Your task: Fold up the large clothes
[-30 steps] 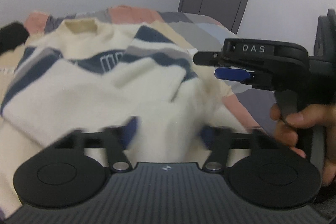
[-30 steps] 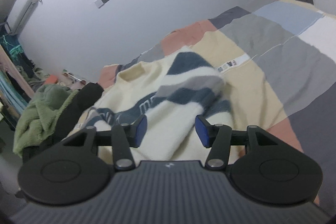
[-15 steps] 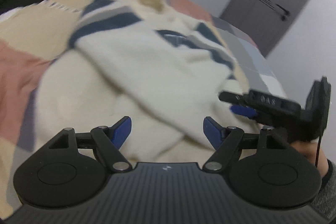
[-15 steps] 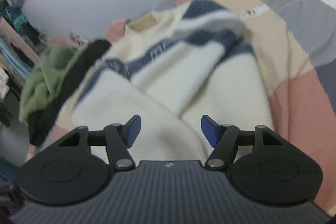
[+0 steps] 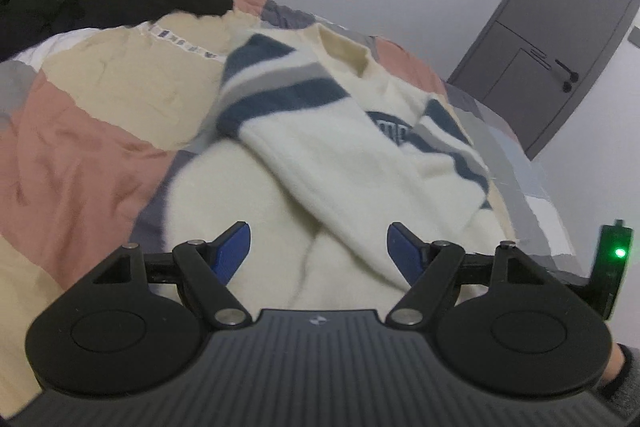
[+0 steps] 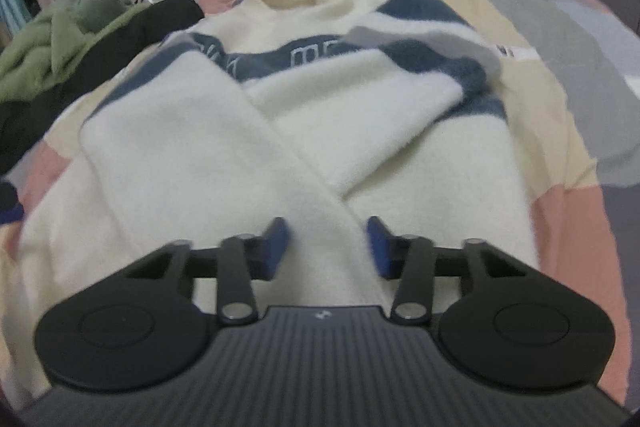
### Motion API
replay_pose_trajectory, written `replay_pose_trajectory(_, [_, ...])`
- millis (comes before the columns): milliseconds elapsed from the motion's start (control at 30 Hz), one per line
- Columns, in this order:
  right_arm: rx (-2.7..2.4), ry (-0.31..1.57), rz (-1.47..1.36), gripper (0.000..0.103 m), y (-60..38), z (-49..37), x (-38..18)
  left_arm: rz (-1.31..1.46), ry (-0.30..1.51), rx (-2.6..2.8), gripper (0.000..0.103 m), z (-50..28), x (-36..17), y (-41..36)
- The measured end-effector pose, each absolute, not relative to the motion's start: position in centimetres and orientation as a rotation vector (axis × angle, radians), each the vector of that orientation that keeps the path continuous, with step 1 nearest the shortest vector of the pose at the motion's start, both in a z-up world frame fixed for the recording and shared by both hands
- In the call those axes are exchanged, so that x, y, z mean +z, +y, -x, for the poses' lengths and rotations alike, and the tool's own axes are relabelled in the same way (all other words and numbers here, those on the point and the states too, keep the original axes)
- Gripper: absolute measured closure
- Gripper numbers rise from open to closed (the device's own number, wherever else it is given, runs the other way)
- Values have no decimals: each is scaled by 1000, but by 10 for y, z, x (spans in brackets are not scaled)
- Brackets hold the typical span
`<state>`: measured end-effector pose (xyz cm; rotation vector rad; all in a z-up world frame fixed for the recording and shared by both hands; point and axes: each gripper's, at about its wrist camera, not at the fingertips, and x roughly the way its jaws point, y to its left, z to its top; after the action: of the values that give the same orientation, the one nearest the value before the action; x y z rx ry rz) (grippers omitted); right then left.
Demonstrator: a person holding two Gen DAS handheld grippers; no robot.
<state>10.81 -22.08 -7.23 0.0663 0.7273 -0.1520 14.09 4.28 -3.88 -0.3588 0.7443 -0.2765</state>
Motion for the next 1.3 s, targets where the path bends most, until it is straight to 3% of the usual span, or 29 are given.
replay_pose_trajectory(33, [-152, 725, -39, 85, -217, -107, -71, 360, 746, -271, 24, -142, -40, 45])
replay_pose_trajectory(67, [-144, 730, -21, 92, -213, -107, -70, 365, 748, -268, 24, -143, -42, 47])
replay_pose_trajectory(400, [-257, 551, -14, 95, -225, -91, -35, 422, 738, -241, 24, -144, -46, 64])
replay_pose_trajectory(600, [-313, 670, -105, 95, -248, -107, -60, 466, 767, -210, 24, -151, -55, 73])
replay_pose_trajectory(733, [-303, 655, -159, 92, -252, -99, -56, 494, 793, -173, 24, -154, -62, 82])
replay_pose_trajectory(800, [-312, 645, -209, 88, -257, -91, -52, 498, 791, -148, 24, -154, -63, 86])
replay_pose_trajectory(967, [-408, 592, -328, 27, -277, -67, -43, 486, 777, -82, 24, -151, -61, 95])
replay_pose_trajectory(1167, [-582, 565, -528, 24, -316, -45, -48, 521, 772, 16, 24, -152, -75, 115])
replay_pose_trajectory(1300, [-559, 636, -821, 24, -349, -39, -77, 611, 797, 59, 24, -154, -92, 132])
